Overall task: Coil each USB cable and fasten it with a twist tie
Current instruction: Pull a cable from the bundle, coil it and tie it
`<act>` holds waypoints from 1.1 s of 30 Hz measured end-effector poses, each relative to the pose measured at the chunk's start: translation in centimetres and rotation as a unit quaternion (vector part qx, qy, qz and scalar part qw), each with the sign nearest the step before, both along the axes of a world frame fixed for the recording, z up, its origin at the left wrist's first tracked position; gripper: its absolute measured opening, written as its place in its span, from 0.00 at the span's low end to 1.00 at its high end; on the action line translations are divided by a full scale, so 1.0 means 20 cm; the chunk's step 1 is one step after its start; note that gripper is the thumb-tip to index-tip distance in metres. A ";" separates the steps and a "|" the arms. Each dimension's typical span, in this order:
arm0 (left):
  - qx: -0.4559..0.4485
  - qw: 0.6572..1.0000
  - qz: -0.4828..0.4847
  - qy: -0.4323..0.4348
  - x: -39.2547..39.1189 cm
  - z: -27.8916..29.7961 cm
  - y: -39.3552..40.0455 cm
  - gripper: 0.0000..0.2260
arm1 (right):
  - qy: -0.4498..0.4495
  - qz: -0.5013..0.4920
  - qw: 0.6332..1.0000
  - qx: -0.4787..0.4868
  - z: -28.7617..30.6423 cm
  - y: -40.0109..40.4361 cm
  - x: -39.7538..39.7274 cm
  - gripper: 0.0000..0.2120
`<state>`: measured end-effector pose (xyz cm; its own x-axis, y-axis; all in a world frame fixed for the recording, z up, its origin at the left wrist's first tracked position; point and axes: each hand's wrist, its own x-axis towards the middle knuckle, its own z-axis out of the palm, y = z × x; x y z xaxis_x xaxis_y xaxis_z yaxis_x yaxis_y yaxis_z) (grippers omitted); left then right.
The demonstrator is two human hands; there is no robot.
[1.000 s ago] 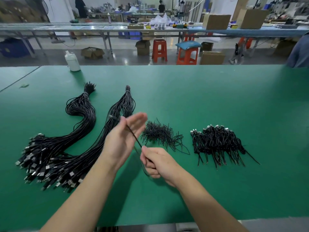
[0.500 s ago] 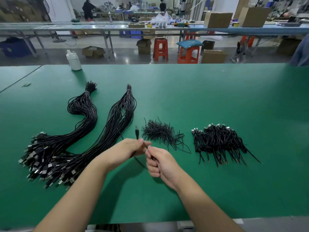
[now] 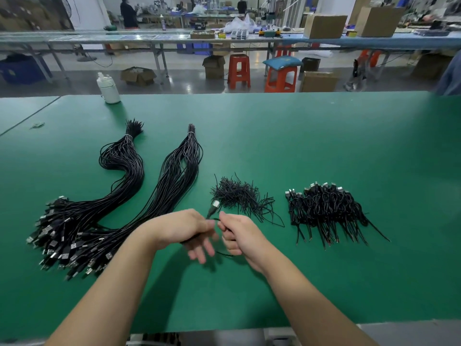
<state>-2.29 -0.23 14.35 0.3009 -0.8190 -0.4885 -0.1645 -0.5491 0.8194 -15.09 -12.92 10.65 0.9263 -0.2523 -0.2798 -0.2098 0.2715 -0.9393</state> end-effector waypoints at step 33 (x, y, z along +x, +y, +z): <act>-0.305 0.863 0.279 0.290 -0.21 -0.01 -0.22 0.12 | -0.030 -0.004 0.987 -0.157 -0.01 0.00 -0.09 0.04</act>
<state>-6.46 -4.55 14.19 0.5814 -0.7838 -0.2185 0.5212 0.1525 0.8397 -16.91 -12.84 10.37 0.9365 -0.3248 -0.1320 -0.1507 -0.0329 -0.9880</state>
